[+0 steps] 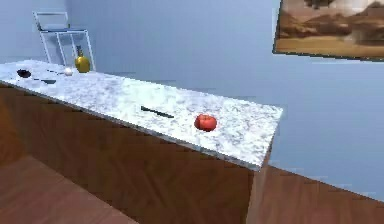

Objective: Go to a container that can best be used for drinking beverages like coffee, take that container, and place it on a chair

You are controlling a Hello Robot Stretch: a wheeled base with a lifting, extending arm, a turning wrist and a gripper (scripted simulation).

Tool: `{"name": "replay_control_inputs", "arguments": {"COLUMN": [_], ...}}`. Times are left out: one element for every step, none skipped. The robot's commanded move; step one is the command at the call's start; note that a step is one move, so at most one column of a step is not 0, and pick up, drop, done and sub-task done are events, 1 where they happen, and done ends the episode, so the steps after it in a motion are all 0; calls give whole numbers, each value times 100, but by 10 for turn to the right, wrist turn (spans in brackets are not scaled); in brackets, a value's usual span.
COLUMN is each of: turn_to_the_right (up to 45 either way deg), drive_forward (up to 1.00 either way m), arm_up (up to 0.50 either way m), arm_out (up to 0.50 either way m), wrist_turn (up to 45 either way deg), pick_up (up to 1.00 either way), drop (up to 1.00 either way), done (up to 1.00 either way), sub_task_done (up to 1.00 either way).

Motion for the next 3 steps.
{"name": "replay_control_inputs", "arguments": {"turn_to_the_right": [450,450,300], "drive_forward": [0,0,0], "arm_up": [0,0,0], "arm_out": [0,0,0], "wrist_turn": [0,0,0], "pick_up": [0,0,0], "drop": [0,0,0], "done": [0,0,0], "sub_task_done": [0,0,0]}}
